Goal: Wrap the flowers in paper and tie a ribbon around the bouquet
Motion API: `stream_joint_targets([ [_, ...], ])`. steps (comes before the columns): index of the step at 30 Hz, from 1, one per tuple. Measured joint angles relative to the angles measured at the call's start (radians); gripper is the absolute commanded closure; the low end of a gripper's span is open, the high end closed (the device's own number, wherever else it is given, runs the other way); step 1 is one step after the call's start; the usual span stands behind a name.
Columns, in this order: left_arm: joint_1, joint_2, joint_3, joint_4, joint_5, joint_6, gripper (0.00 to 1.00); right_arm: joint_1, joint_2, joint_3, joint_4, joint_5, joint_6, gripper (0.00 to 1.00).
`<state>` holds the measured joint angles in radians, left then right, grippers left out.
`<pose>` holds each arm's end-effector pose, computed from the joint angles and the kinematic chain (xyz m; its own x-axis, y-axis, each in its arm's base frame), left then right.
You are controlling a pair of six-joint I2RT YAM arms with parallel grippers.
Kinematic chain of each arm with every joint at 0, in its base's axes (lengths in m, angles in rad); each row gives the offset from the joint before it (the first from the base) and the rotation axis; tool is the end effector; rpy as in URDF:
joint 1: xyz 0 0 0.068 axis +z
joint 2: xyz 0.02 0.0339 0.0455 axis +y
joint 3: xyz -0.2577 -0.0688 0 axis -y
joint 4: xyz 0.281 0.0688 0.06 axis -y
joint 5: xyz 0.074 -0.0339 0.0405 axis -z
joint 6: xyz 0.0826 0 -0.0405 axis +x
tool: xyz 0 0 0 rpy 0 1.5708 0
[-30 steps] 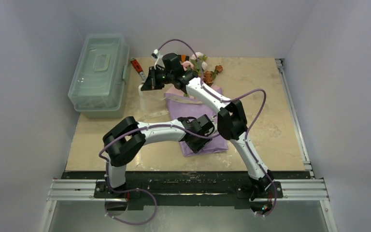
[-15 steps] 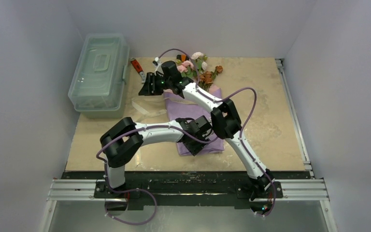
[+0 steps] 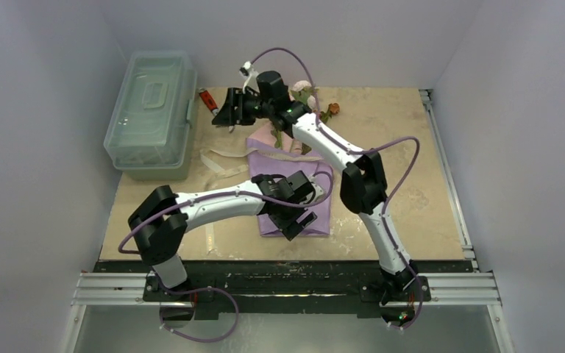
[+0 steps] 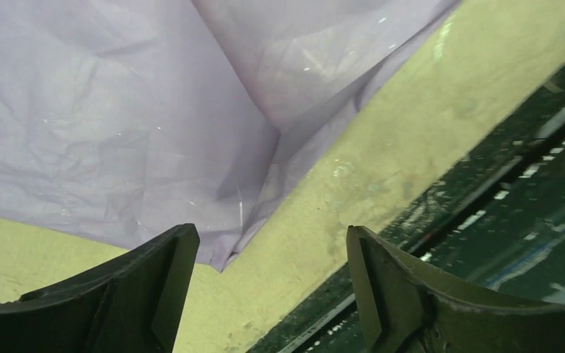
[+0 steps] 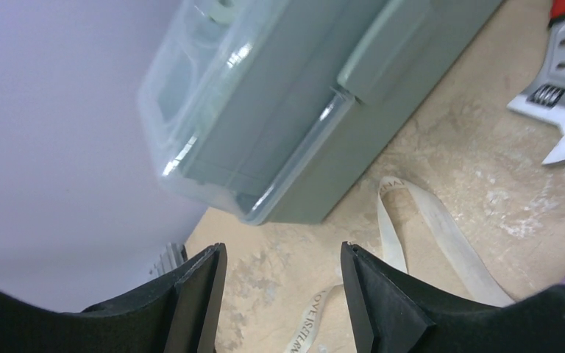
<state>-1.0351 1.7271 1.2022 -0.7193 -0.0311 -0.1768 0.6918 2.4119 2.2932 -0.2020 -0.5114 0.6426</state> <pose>0.1980 -0.3285 0.1309 -0.6262 0.7105 -0.3210 0.7561 0.6539 -0.0274 0.4646 0.4374 0.2656 -0.7421 0.0639 -0.6673 -0.5862 0.4209 0.6922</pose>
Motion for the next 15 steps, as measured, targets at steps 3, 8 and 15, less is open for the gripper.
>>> stream_joint_targets([
  [3, 0.001, -0.056, 0.024, -0.008, 0.030, -0.023, 0.16, -0.020, -0.118, -0.070, -0.008, 0.031, -0.021, 0.33],
  [8, 0.011, -0.177, 0.028, -0.021, 0.043, -0.100, 0.19, -0.084, -0.328, -0.241, -0.041, 0.132, -0.066, 0.32],
  [15, 0.299, -0.330, -0.016, -0.121, -0.076, -0.312, 0.24, -0.192, -0.580, -0.573, -0.130, 0.297, -0.120, 0.30],
])
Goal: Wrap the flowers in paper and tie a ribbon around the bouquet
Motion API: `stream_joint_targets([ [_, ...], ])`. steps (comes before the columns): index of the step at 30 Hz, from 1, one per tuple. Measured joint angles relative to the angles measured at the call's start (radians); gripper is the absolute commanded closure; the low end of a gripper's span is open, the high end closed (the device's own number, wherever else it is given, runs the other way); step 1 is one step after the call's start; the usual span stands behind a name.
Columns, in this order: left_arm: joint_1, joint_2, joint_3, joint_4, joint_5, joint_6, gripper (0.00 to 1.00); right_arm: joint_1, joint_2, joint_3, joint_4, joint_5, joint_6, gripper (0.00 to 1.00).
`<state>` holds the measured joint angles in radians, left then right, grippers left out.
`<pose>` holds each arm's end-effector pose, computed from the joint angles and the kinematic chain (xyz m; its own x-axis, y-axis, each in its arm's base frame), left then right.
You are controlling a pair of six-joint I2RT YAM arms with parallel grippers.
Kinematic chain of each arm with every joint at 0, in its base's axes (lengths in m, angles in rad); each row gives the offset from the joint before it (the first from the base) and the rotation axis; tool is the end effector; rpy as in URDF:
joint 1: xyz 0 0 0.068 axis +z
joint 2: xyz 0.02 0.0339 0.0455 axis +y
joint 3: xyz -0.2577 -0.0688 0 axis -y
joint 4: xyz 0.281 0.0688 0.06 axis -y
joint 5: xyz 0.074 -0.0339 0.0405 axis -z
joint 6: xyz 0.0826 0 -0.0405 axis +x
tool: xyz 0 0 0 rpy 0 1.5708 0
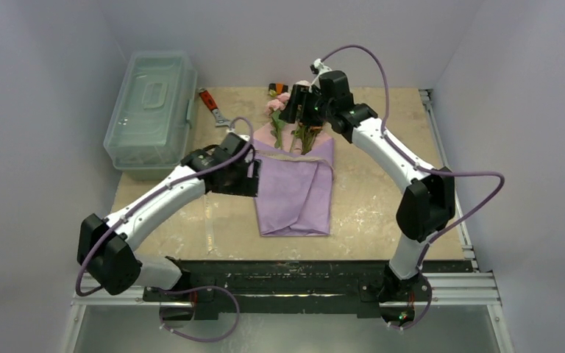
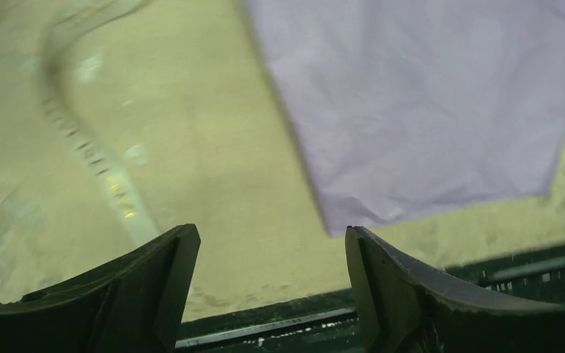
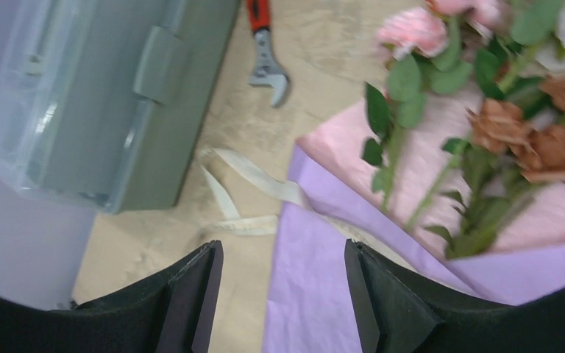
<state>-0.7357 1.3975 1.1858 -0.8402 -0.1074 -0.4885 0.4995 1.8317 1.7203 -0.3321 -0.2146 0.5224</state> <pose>0.2582 -0.2218 0.2314 -0.8631 0.1519 -0.4816 0.2523 0.9559 -0.1505 0.4411 0.2608 0.3245 -0.6442 0.2039 -0.7372 -0.3640 0.7660 0.5299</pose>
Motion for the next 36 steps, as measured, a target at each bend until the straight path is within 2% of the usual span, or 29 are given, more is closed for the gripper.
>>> stream_joint_targets([
  [5, 0.267, -0.080, -0.090, -0.120, -0.086, -0.139, 0.24, -0.002, -0.125, -0.174, -0.038, 0.065, -0.016, 0.30],
  [12, 0.515, -0.084, -0.303, -0.133, -0.035, -0.163, 0.23, 0.010, -0.240, -0.322, -0.050, 0.067, -0.005, 0.30],
  [22, 0.618, 0.029, -0.345, 0.028, 0.058, -0.143, 0.32, 0.010, -0.349, -0.463, -0.090, 0.072, 0.001, 0.29],
  [26, 0.617, 0.062, -0.365, 0.079, 0.093, -0.143, 0.47, 0.010, -0.365, -0.469, -0.111, 0.079, 0.001, 0.29],
  [30, 0.615, 0.108, -0.370, 0.099, 0.104, -0.136, 0.55, 0.010, -0.369, -0.472, -0.130, 0.098, 0.000, 0.29],
  [36, 0.618, 0.154, -0.349, 0.071, 0.072, -0.116, 0.80, 0.010, -0.369, -0.483, -0.158, 0.127, -0.004, 0.28],
])
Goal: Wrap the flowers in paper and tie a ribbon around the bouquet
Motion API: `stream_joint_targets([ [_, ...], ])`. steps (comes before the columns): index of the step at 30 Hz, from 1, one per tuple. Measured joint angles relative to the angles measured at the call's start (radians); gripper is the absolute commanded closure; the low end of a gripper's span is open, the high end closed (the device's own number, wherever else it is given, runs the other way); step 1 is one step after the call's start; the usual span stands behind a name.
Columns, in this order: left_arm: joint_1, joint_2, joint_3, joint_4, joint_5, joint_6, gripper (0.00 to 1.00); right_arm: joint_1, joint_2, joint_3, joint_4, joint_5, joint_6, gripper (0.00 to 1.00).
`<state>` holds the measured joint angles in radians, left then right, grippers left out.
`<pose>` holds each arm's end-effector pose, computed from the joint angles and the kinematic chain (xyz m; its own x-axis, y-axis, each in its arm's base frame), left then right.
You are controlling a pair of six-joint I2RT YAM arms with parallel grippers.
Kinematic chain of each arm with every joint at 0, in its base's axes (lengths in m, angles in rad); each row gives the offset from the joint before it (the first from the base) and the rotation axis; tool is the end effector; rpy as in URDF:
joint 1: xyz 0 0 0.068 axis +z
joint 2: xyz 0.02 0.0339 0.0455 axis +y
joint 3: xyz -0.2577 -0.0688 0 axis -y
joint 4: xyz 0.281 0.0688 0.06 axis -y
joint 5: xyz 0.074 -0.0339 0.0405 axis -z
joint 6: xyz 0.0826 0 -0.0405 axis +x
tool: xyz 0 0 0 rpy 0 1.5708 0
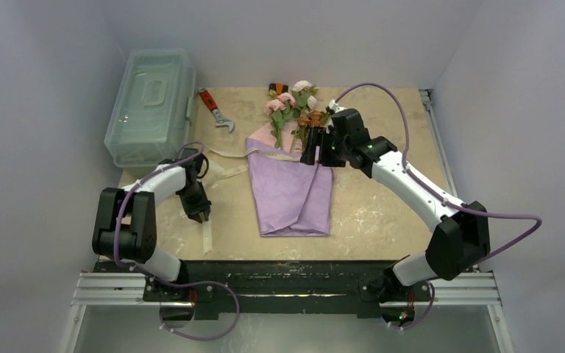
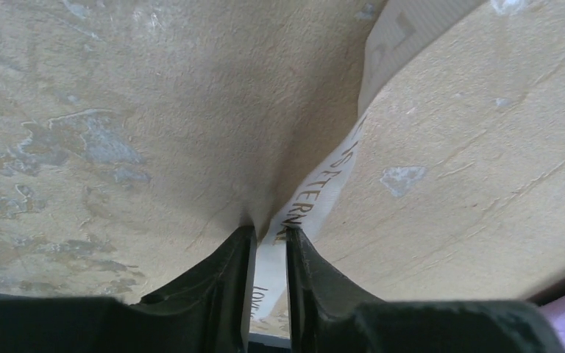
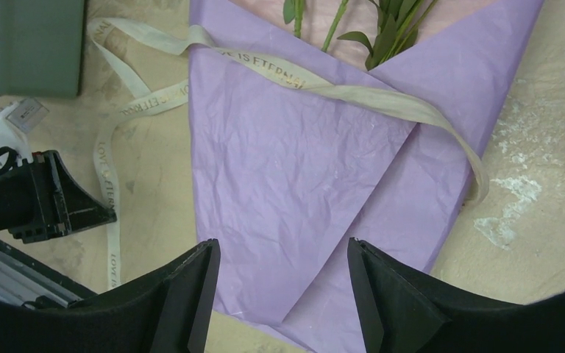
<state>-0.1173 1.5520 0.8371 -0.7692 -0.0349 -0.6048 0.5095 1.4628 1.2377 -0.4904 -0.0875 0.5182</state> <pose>0.2787 -0.0299 0.0763 -0.8787 -0.4686 -0.0910 -0.4688 0.8831 -0.0206 0.3435 0.2002 0.2629 -0.7667 0.1369 -0.6273 -0.1884 0.8860 0.4236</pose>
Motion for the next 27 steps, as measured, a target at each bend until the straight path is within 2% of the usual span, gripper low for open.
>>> stream_joint_targets([
  [1, 0.002, 0.008, 0.006, -0.008, -0.004, 0.005, 0.86, 0.000, 0.000, 0.000, -0.004, 0.003, 0.000, 0.28],
  [4, 0.006, 0.035, 0.024, -0.032, -0.010, 0.026, 0.91, 0.000, 0.000, 0.000, -0.013, 0.018, 0.000, 0.28],
  [7, 0.006, 0.053, 0.035, -0.044, -0.011, 0.045, 1.00, 0.000, 0.000, 0.000, -0.017, 0.022, 0.001, 0.28],
  [19, -0.019, -0.022, -0.004, -0.014, 0.017, 0.064, 1.00, 0.000, 0.000, 0.000, -0.019, 0.027, 0.006, 0.28],
  [27, -0.051, -0.274, 0.024, -0.059, 0.127, 0.064, 1.00, 0.000, 0.002, 0.000, -0.023, 0.045, 0.003, 0.28],
])
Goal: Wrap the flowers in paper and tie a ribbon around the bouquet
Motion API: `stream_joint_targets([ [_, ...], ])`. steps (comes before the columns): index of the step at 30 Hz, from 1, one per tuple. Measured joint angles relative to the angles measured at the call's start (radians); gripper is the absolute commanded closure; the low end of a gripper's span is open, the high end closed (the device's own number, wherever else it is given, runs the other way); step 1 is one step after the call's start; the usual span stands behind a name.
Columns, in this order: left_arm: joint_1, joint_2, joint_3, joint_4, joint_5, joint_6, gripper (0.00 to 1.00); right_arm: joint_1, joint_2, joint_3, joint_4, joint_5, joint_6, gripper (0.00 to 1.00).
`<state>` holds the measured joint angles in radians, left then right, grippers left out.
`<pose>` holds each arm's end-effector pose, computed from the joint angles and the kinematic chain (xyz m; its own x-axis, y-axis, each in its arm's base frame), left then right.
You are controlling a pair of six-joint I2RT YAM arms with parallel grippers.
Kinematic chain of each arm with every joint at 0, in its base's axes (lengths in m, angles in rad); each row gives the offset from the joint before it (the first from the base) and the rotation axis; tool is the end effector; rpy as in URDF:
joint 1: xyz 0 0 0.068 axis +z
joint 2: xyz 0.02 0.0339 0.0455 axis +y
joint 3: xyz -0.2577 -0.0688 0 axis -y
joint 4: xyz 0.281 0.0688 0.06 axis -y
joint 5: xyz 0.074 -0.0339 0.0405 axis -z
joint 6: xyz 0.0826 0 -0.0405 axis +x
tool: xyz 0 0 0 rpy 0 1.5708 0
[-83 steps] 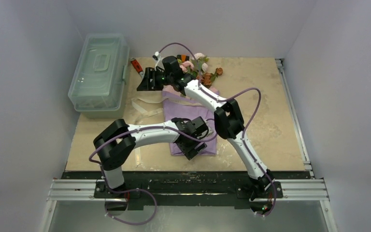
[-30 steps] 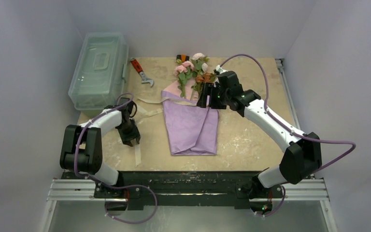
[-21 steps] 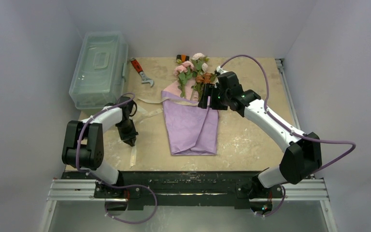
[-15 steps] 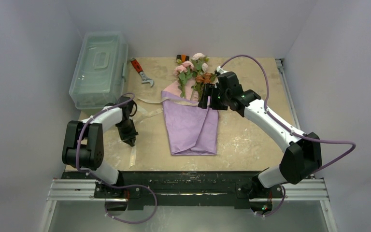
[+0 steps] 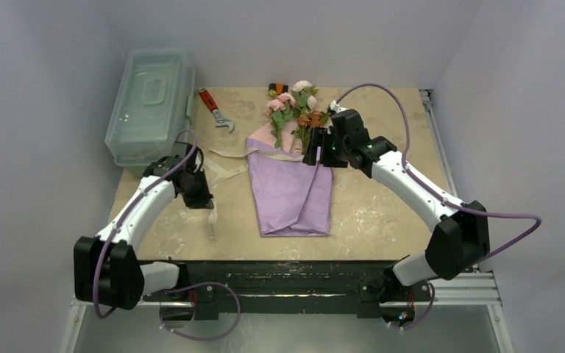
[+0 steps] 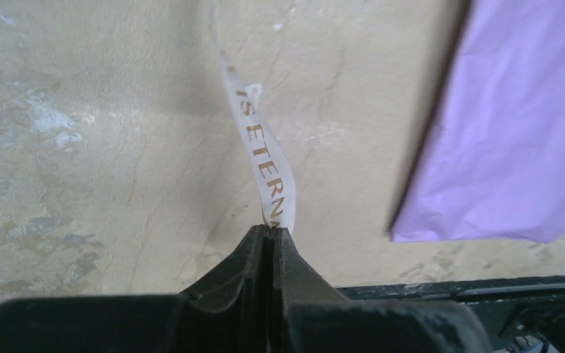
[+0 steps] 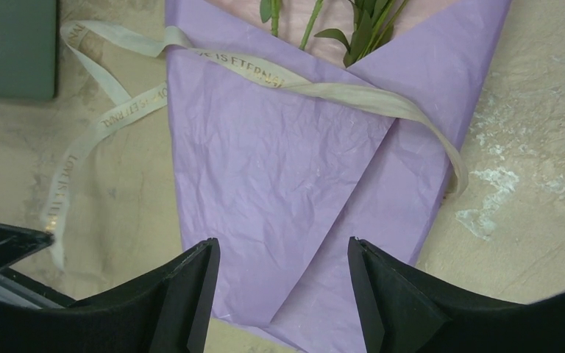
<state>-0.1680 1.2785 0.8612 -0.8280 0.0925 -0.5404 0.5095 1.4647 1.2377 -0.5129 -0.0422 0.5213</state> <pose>0.2717 -0.0538 0.1532 -0.9017 -0.3667 -0.2292 -0.3129 0.9191 -0.2396 0.3437 0.1960 0.2594 -0.7666 0.1416 -0.6263 -0.1530 0.9069 0.3925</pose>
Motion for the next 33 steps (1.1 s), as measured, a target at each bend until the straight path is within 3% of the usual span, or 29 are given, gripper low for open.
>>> stream_joint_targets([
  [7, -0.013, -0.125, 0.210, -0.072, 0.066, 0.010, 1.00, 0.000, 0.002, 0.002, -0.001, 0.038, -0.043, 0.26],
  [14, -0.060, -0.123, 0.376, 0.016, 0.185, -0.028, 1.00, 0.000, -0.053, -0.097, 0.110, 0.094, -0.148, 0.22],
  [22, -0.170, 0.043, 0.521, 0.195, 0.246, -0.138, 1.00, 0.000, -0.059, -0.189, 0.296, 0.184, -0.364, 0.20],
  [26, -0.201, 0.152, 0.575, 0.264, 0.269, -0.215, 1.00, 0.000, 0.039, -0.174, 0.355, 0.204, -0.499, 0.23],
  [33, -0.249, 0.369, 0.803, 0.323, 0.270, -0.296, 1.00, 0.000, 0.240, -0.145, 0.357, 0.206, -0.688, 0.25],
])
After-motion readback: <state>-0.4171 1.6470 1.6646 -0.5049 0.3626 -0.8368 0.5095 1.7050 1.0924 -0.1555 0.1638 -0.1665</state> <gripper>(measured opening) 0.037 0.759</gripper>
